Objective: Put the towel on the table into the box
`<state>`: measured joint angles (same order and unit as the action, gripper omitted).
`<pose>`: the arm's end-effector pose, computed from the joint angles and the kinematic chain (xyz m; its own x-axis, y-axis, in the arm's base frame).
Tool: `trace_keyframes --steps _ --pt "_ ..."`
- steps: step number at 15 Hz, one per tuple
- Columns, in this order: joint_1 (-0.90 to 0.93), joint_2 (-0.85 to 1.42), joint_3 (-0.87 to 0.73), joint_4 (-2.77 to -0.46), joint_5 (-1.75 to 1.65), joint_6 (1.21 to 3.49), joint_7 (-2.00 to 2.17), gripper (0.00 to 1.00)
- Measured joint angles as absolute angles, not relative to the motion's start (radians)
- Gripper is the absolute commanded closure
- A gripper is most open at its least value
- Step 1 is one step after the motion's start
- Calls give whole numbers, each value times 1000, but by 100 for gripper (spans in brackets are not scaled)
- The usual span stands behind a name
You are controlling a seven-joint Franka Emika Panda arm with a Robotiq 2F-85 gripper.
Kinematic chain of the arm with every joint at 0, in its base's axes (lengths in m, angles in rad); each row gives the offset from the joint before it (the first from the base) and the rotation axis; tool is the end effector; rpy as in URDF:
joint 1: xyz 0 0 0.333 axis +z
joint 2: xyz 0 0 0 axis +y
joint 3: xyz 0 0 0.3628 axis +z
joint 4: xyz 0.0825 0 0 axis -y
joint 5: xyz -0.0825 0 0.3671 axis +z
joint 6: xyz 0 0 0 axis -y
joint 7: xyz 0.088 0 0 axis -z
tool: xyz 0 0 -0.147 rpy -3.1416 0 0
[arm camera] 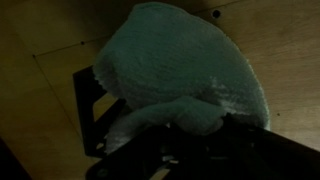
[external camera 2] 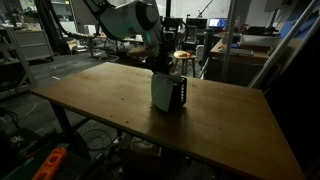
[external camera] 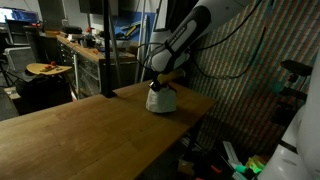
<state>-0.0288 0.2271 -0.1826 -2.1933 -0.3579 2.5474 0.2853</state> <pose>0.5598 -0.1216 0.3146 0.9708 -0.1819 0.1562 -0.2155 -0.9476 0.2359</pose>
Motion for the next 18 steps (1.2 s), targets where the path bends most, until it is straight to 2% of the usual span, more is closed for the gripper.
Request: trace_keyframes --steps 5,6,7,14,15,16,17,18 --pt "-43 216 -185 -2188 -331 2549 257 91" --pt "-44 207 -186 -2185 -331 2549 255 67" --pt "-45 197 -187 -2181 -331 2548 255 66" --pt "-45 99 -179 -2179 -333 2532 255 10" --pt "-45 90 -176 -2180 -336 2530 255 53" --pt "-45 82 -174 -2181 -337 2528 255 48" --pt "-45 76 -173 -2181 -338 2526 255 48" --pt "-45 72 -172 -2182 -340 2523 255 55"
